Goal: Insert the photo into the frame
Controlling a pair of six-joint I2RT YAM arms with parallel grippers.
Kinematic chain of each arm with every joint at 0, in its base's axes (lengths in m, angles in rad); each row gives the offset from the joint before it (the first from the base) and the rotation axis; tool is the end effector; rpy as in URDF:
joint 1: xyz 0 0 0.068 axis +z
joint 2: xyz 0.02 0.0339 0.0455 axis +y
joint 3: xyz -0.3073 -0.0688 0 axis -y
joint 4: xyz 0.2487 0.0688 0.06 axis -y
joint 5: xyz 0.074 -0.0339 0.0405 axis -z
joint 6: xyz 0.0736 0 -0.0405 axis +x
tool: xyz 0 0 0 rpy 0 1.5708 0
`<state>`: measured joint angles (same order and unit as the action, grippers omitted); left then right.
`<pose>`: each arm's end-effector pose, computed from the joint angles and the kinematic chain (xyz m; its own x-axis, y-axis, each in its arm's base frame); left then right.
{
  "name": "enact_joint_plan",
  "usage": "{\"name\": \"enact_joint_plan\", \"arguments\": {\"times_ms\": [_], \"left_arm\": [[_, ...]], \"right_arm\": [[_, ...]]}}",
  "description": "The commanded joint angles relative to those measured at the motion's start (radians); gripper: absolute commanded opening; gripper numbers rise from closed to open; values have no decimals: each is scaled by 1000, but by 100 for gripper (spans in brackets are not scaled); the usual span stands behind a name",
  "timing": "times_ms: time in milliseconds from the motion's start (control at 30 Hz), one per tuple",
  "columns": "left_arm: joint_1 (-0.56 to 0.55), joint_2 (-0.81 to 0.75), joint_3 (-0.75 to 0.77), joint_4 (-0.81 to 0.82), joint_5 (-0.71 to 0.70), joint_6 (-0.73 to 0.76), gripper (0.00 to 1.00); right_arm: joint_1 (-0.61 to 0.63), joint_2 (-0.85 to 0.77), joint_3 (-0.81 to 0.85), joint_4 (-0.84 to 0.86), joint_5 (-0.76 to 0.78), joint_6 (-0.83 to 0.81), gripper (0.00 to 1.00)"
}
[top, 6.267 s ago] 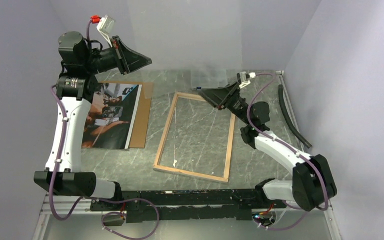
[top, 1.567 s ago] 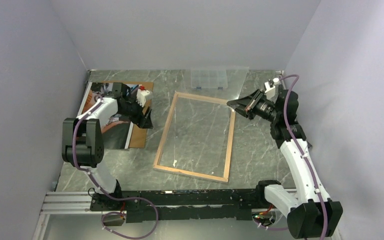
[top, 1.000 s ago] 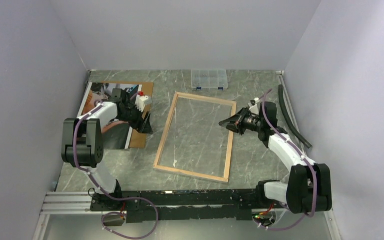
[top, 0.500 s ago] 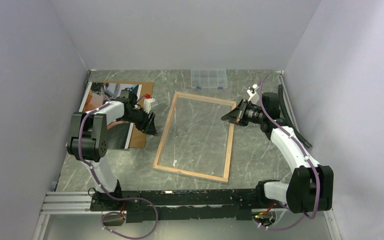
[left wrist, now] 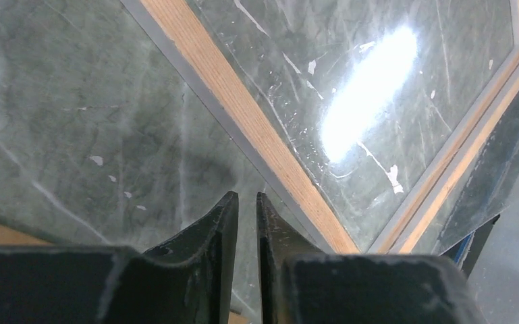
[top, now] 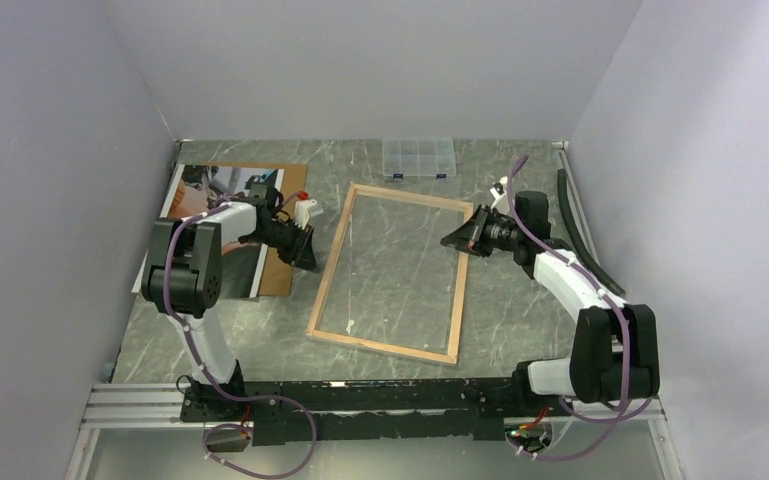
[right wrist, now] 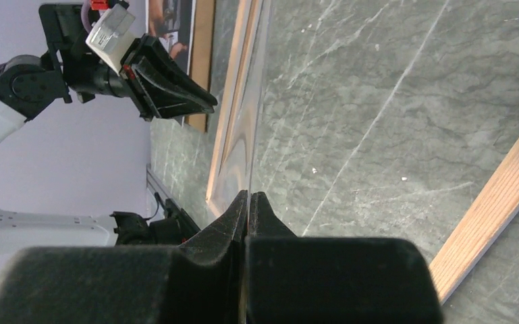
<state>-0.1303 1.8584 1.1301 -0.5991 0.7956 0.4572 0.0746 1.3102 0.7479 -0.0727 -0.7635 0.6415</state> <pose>0.3531 -0.0993 0.1656 -0.7480 0.4096 -0.5223 0.6595 0.5469 -0.5156 0.2810 0.0720 0.2532 -0.8383 0.3708 -0.3996 -0.1339 0.5704 0.8104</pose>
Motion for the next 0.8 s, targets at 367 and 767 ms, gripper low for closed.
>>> {"name": "enact_joint_plan", "arguments": {"times_ms": [367,767], "left_arm": [[-32,43,31,-32,49,22,19],[-45,60,31,-29,36,9,12]], "right_arm": [[1,47,-49,206,16,29,0],[0,-38,-80,299,-41,42,0]]}}
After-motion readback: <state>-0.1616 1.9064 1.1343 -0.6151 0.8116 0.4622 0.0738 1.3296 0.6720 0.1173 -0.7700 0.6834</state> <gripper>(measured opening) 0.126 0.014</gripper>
